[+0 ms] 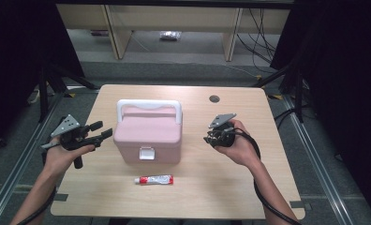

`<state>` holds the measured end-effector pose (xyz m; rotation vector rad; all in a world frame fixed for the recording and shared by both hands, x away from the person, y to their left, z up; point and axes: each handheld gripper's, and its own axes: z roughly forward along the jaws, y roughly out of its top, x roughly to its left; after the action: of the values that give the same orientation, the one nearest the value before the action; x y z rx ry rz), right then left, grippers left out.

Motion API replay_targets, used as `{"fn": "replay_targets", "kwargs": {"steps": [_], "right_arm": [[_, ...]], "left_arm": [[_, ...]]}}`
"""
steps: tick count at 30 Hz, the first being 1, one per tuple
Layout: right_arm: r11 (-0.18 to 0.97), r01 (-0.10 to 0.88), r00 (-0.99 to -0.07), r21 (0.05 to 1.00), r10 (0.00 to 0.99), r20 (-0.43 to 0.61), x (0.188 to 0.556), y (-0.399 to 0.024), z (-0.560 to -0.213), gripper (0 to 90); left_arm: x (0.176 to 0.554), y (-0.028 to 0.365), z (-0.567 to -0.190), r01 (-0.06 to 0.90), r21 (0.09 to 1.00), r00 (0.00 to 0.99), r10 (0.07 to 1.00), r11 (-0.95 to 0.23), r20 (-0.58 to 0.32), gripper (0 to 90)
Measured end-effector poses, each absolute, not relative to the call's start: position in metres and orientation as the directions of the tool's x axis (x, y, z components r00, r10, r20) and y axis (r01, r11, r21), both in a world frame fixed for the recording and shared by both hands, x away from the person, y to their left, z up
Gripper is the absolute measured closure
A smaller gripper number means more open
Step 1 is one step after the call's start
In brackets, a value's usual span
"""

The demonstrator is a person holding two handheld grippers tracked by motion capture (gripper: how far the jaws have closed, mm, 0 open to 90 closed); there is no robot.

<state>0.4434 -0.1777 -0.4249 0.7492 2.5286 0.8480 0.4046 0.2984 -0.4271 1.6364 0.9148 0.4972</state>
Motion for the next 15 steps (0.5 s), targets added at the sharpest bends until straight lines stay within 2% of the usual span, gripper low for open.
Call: {"fn": "replay_targets", "kwargs": {"steps": [2,4,8,9,11,12,13,15], "right_arm": [[0.679,0.374,-0.792,0.632,0.588,-0.164,0.439,-0.179,-0.426,69.1],[0.694,0.341,-0.802,0.634,0.567,-0.189,0.437,-0.181,-0.428,68.9],[0.648,0.391,-0.787,0.653,0.603,-0.128,0.428,-0.179,-0.427,68.9],[0.683,0.343,-0.812,0.644,0.56,-0.162,0.428,-0.18,-0.425,68.8],[0.658,0.369,-0.803,0.657,0.581,-0.131,0.425,-0.177,-0.425,68.8],[0.69,0.338,-0.812,0.64,0.557,-0.172,0.426,-0.178,-0.425,68.7],[0.676,0.371,-0.803,0.637,0.578,-0.145,0.424,-0.176,-0.426,68.7],[0.666,0.362,-0.815,0.653,0.566,-0.125,0.422,-0.174,-0.426,68.7]], "left_arm": [[0.407,0.294,-0.419,0.308,0.95,0.615,0.771,-0.042,-0.165,39.6],[0.408,0.293,-0.417,0.309,0.951,0.614,0.77,-0.034,-0.172,39.7],[0.412,0.289,-0.412,0.321,0.947,0.61,0.77,-0.023,-0.188,40.4],[0.412,0.287,-0.41,0.322,0.947,0.609,0.769,-0.018,-0.193,41.0],[0.413,0.285,-0.408,0.328,0.945,0.605,0.769,-0.004,-0.207,41.6],[0.414,0.284,-0.407,0.332,0.943,0.6,0.772,-0.002,-0.21,42.6],[0.416,0.283,-0.406,0.337,0.941,0.597,0.774,-0.005,-0.21,43.0],[0.419,0.282,-0.404,0.345,0.939,0.586,0.782,-0.006,-0.211,44.2]]}}
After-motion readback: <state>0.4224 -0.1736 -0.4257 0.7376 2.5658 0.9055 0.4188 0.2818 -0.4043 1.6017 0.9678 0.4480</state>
